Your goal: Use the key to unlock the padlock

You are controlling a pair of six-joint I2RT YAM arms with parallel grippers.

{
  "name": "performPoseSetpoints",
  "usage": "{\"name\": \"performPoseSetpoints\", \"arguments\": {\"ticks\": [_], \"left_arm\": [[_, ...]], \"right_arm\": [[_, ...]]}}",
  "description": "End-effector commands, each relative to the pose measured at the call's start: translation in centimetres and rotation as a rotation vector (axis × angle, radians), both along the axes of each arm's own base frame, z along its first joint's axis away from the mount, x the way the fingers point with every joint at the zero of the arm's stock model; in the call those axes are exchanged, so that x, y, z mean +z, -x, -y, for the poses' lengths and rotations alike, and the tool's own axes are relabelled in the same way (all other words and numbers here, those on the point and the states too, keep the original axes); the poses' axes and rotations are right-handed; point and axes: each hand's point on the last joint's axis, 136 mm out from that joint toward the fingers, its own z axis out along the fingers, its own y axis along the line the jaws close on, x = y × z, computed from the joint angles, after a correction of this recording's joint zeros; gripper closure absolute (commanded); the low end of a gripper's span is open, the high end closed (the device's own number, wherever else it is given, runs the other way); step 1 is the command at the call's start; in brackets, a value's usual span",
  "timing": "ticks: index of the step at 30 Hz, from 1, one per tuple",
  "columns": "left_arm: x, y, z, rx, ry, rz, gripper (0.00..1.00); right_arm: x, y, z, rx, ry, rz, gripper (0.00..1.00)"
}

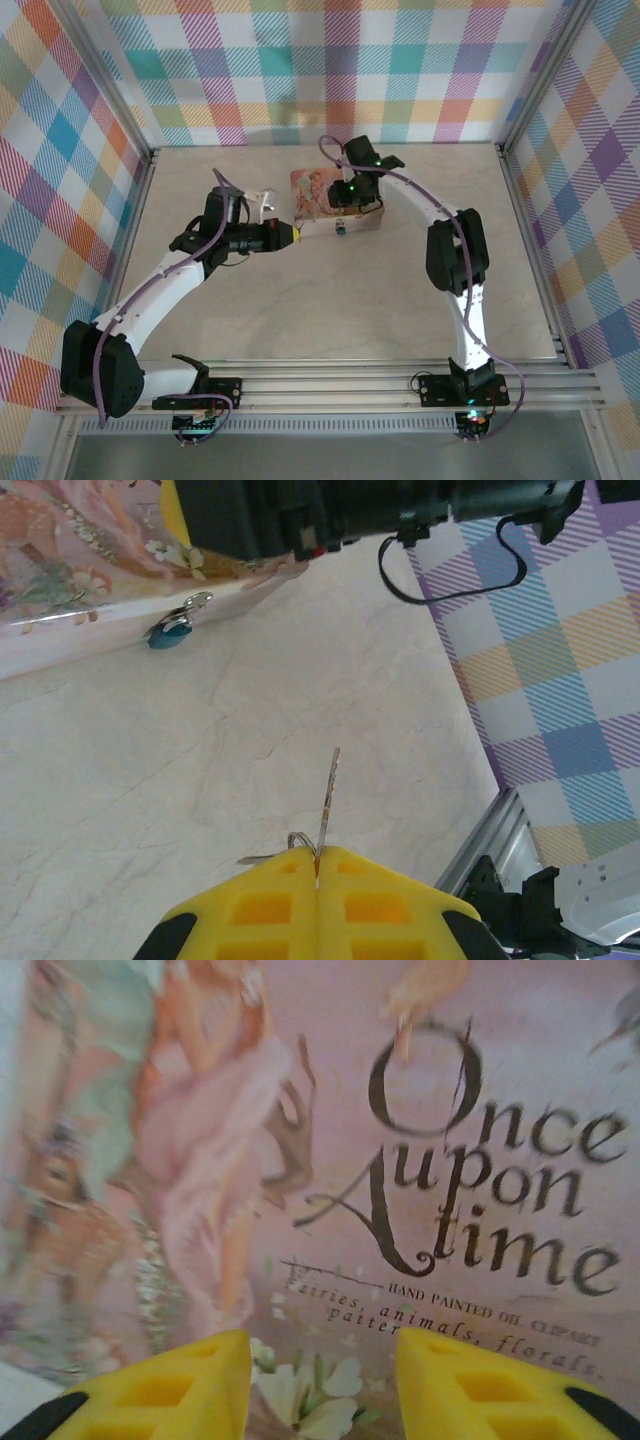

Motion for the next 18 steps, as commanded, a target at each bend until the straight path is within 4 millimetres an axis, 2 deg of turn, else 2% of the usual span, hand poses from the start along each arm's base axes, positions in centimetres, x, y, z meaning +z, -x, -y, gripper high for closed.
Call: {"name": "performPoseSetpoints", "arguments": {"ticks": [1, 6, 12, 18], "left_arm": [[-0.6, 0.9, -1.2, 0.021, -0.045, -0.004, 1.00], [-1.4, 2.0, -2.1, 0.046, -0.066, -0.011, 1.00], [-2.7, 4.4, -3.2, 0.062, -0.071, -0.038, 1.00], [-3.9, 6.4, -4.0, 0.080, -0.050, -0.039, 1.00]], "right_arm": [[-1.1, 1.6, 0.9, -0.005, 0.099, -0.019, 0.61], [-2.8, 4.6, 0.9, -0.013, 0.067, -0.039, 0.65], [-5.3, 8.8, 1.0, -0.004, 0.083, -0.104, 0.67], [-5.4, 11.9, 1.4, 0.003, 0.091, -0.114, 0.67]]}}
